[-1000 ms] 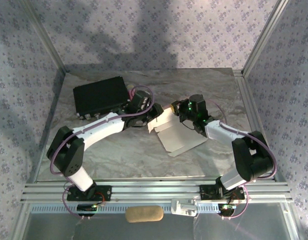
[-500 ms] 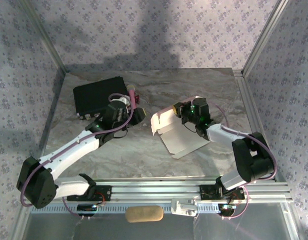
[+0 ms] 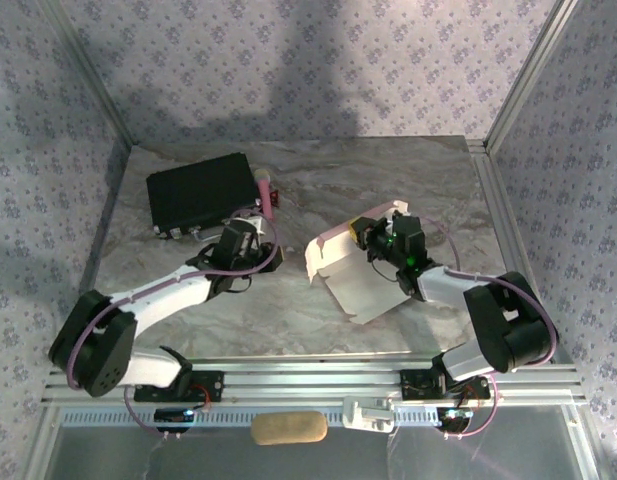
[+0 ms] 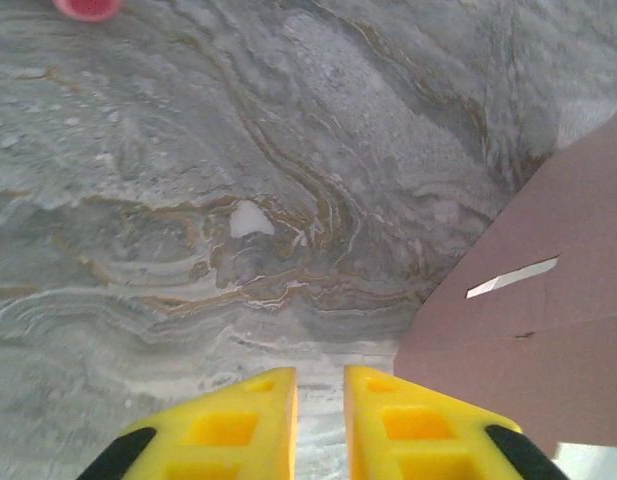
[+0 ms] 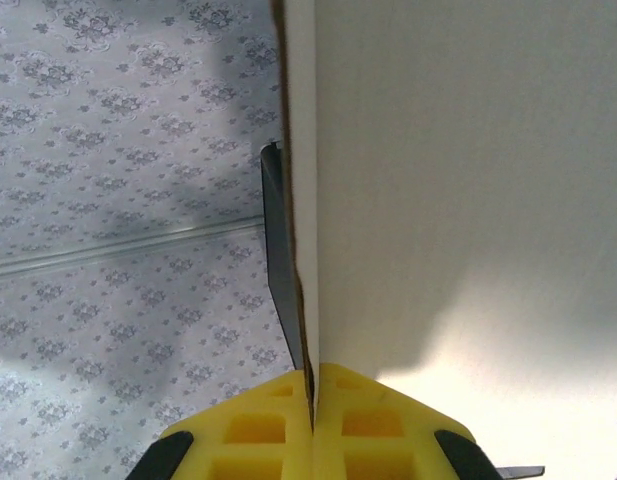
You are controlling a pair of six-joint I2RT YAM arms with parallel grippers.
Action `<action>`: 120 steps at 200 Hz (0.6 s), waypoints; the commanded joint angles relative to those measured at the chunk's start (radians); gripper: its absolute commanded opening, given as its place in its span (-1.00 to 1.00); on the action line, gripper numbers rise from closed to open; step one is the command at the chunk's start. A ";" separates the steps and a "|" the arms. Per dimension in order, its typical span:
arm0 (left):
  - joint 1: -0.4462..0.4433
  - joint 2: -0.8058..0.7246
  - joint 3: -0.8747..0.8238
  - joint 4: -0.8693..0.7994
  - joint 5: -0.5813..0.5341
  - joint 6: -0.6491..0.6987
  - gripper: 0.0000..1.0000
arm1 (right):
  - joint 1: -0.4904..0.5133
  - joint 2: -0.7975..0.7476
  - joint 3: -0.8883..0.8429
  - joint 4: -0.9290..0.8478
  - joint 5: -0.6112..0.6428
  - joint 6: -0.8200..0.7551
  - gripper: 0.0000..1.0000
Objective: Fold the paper box
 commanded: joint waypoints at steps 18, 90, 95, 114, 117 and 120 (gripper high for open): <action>-0.060 0.131 0.007 0.224 0.037 0.233 -0.71 | -0.003 -0.015 -0.029 -0.010 -0.013 -0.034 -1.00; -0.129 0.222 0.002 0.470 0.098 0.365 -0.72 | -0.005 -0.016 -0.018 -0.013 -0.017 -0.036 -1.00; -0.134 0.222 -0.003 0.481 0.102 0.371 -0.72 | -0.006 -0.016 -0.017 -0.013 -0.017 -0.038 -1.00; -0.153 0.222 -0.014 0.502 0.101 0.389 -0.71 | -0.004 -0.014 -0.017 -0.007 -0.016 -0.042 -1.00; -0.155 0.223 -0.014 0.503 0.101 0.391 -0.71 | -0.005 -0.013 -0.017 -0.005 -0.016 -0.041 -1.00; -0.158 0.224 -0.014 0.504 0.102 0.391 -0.71 | -0.006 -0.012 -0.016 -0.004 -0.016 -0.043 -1.00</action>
